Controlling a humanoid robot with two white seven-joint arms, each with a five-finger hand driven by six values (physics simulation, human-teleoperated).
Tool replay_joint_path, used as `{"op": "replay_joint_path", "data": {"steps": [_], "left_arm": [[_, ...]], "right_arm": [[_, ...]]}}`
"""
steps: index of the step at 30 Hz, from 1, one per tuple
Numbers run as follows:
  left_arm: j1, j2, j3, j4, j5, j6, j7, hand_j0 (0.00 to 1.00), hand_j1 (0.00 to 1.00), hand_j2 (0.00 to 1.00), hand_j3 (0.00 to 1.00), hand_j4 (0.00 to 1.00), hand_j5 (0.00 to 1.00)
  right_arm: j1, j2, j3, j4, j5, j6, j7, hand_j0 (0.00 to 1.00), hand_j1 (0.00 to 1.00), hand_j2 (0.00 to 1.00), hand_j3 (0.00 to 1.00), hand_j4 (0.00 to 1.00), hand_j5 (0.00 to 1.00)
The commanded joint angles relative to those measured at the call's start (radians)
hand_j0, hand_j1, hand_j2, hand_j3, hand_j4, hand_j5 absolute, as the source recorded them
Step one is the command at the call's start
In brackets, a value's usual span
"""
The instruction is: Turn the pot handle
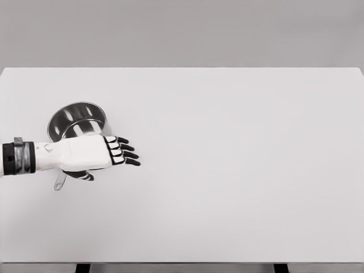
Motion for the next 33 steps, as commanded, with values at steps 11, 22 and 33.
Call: {"op": "replay_joint_path", "data": {"steps": [11, 22, 33], "left_arm": [[0.000, 0.023, 0.004, 0.001, -0.036, 0.001, 0.000, 1.00, 1.00, 1.00, 1.00, 1.00, 1.00], [0.003, 0.055, 0.010, 0.001, -0.058, 0.001, 0.000, 1.00, 1.00, 1.00, 1.00, 1.00, 1.00], [0.003, 0.086, 0.012, -0.002, -0.058, 0.001, 0.000, 1.00, 1.00, 1.00, 1.00, 1.00, 1.00]], "right_arm": [[0.000, 0.000, 0.000, 0.000, 0.001, -0.001, 0.000, 1.00, 1.00, 1.00, 1.00, 1.00, 1.00], [0.000, 0.000, 0.000, 0.000, 0.001, 0.001, 0.000, 1.00, 1.00, 1.00, 1.00, 1.00, 1.00], [-0.002, 0.000, 0.000, 0.000, 0.001, 0.001, 0.001, 1.00, 1.00, 1.00, 1.00, 1.00, 1.00]]}}
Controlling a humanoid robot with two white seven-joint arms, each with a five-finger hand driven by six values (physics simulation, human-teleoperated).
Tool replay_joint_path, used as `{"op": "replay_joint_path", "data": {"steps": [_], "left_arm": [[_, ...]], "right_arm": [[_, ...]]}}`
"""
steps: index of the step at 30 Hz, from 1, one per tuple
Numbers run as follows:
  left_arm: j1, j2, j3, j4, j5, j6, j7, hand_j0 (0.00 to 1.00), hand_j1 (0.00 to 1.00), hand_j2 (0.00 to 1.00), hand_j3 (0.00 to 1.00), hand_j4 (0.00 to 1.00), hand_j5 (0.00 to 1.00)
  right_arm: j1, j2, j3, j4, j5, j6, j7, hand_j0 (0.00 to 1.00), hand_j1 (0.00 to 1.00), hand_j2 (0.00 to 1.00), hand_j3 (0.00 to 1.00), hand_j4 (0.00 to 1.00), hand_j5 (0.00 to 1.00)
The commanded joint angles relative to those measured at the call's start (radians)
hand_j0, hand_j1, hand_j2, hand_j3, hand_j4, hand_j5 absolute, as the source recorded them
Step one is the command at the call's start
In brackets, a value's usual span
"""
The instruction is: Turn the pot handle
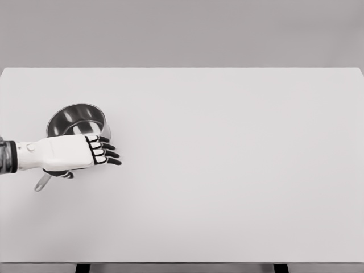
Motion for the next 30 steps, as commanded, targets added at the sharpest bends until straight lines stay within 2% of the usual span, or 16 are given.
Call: {"op": "replay_joint_path", "data": {"steps": [1, 22, 30], "left_arm": [[0.000, 0.010, 0.001, 0.000, 0.005, 0.001, 0.000, 1.00, 1.00, 1.00, 1.00, 1.00, 1.00], [0.000, 0.045, 0.003, -0.005, 0.010, 0.001, 0.002, 1.00, 1.00, 1.00, 1.00, 1.00, 1.00], [0.000, 0.045, 0.032, -0.031, 0.022, 0.001, 0.005, 1.00, 1.00, 1.00, 1.00, 1.00, 1.00]], "right_arm": [[0.000, 0.000, 0.000, 0.000, 0.000, -0.001, 0.000, 1.00, 1.00, 1.00, 1.00, 1.00, 1.00], [0.002, 0.000, 0.000, 0.000, 0.000, -0.001, 0.000, 1.00, 1.00, 1.00, 1.00, 1.00, 1.00], [0.000, 0.000, 0.000, 0.000, 0.000, -0.001, 0.000, 1.00, 1.00, 1.00, 1.00, 1.00, 1.00]]}}
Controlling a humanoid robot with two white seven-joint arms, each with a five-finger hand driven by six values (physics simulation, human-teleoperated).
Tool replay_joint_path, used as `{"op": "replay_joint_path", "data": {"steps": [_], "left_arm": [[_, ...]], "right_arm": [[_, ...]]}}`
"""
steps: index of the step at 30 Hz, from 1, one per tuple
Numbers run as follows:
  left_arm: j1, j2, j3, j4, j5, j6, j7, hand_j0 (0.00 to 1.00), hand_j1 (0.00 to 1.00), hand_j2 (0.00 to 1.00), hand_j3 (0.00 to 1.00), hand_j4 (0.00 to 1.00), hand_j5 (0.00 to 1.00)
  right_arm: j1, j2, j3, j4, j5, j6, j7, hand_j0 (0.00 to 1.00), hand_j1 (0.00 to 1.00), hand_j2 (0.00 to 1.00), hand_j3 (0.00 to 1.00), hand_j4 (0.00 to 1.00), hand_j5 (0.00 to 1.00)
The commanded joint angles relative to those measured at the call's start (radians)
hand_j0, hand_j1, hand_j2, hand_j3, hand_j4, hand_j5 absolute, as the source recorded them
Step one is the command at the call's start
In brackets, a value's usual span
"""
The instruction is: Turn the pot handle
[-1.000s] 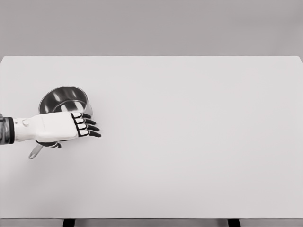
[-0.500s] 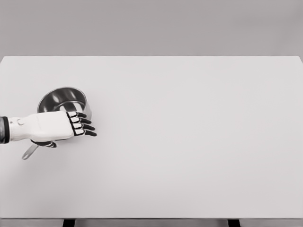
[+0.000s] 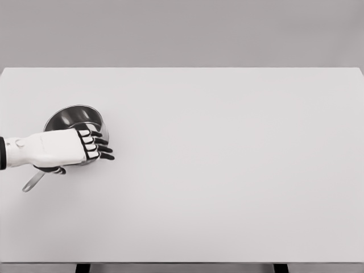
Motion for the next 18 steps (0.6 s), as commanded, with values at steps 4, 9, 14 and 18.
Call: {"op": "replay_joint_path", "data": {"steps": [4, 9, 14, 18], "left_arm": [[0.000, 0.003, 0.017, -0.010, 0.036, 0.001, 0.003, 1.00, 1.00, 1.00, 1.00, 1.00, 1.00], [0.000, 0.030, 0.025, -0.031, 0.120, 0.001, 0.002, 1.00, 1.00, 1.00, 1.00, 1.00, 1.00], [0.008, 0.093, 0.042, -0.034, 0.337, 0.001, 0.006, 1.00, 1.00, 1.00, 1.00, 1.00, 1.00], [0.087, 0.093, 0.094, -0.034, 0.467, 0.001, 0.006, 1.00, 1.00, 1.00, 1.00, 1.00, 1.00]], "right_arm": [[0.000, 0.000, 0.000, 0.000, 0.000, 0.001, 0.000, 1.00, 1.00, 1.00, 1.00, 1.00, 1.00], [0.000, 0.000, 0.000, 0.001, -0.001, 0.001, 0.000, 1.00, 1.00, 1.00, 1.00, 1.00, 1.00], [0.000, 0.000, 0.000, 0.001, 0.000, -0.001, 0.000, 1.00, 1.00, 1.00, 1.00, 1.00, 1.00], [0.000, 0.000, 0.000, 0.000, 0.000, -0.001, 0.000, 1.00, 1.00, 1.00, 1.00, 1.00, 1.00]]}}
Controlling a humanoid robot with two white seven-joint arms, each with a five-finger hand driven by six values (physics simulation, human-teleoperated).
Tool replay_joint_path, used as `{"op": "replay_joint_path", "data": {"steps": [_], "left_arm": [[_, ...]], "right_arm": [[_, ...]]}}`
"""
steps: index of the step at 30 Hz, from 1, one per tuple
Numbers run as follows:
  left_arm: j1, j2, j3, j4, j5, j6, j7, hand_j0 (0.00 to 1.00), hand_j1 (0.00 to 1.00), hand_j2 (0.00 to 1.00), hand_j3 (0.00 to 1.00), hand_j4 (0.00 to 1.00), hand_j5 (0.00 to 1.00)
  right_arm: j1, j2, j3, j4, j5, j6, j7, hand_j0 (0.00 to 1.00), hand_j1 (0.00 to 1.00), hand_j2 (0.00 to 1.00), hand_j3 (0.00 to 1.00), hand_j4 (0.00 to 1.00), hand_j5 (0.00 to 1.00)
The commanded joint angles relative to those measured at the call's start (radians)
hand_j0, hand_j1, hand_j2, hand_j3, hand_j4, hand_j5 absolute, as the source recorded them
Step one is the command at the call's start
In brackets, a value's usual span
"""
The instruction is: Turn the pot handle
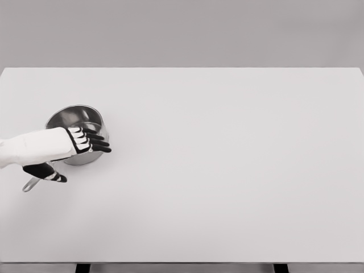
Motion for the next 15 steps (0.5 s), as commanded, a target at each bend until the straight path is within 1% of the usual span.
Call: {"op": "replay_joint_path", "data": {"steps": [1, 4, 5, 12, 15], "left_arm": [[0.009, 0.007, 0.063, -0.001, 0.104, 0.001, 0.002, 1.00, 1.00, 1.00, 1.00, 1.00, 1.00], [0.147, 0.003, 0.231, -0.001, 0.114, 0.001, 0.053, 1.00, 1.00, 1.00, 1.00, 1.00, 1.00], [0.166, 0.000, 0.258, -0.001, 0.114, 0.001, 0.054, 1.00, 1.00, 1.00, 1.00, 1.00, 1.00], [0.166, -0.004, 0.261, -0.001, 0.114, 0.001, 0.054, 1.00, 1.00, 1.00, 1.00, 1.00, 1.00], [0.172, -0.010, 0.261, -0.001, 0.127, 0.001, 0.080, 1.00, 1.00, 1.00, 1.00, 1.00, 1.00]], "right_arm": [[0.000, 0.000, 0.000, 0.000, 0.000, 0.000, 0.000, 1.00, 1.00, 1.00, 1.00, 1.00, 1.00], [0.000, 0.000, 0.000, 0.000, 0.000, 0.000, 0.000, 1.00, 1.00, 1.00, 1.00, 1.00, 1.00], [0.000, 0.000, 0.000, 0.000, 0.000, 0.000, 0.002, 1.00, 1.00, 1.00, 1.00, 1.00, 1.00], [-0.002, 0.000, 0.000, 0.000, 0.000, 0.000, 0.002, 1.00, 1.00, 1.00, 1.00, 1.00, 1.00], [0.000, 0.000, 0.000, 0.000, 0.000, 0.000, 0.000, 1.00, 1.00, 1.00, 1.00, 1.00, 1.00]]}}
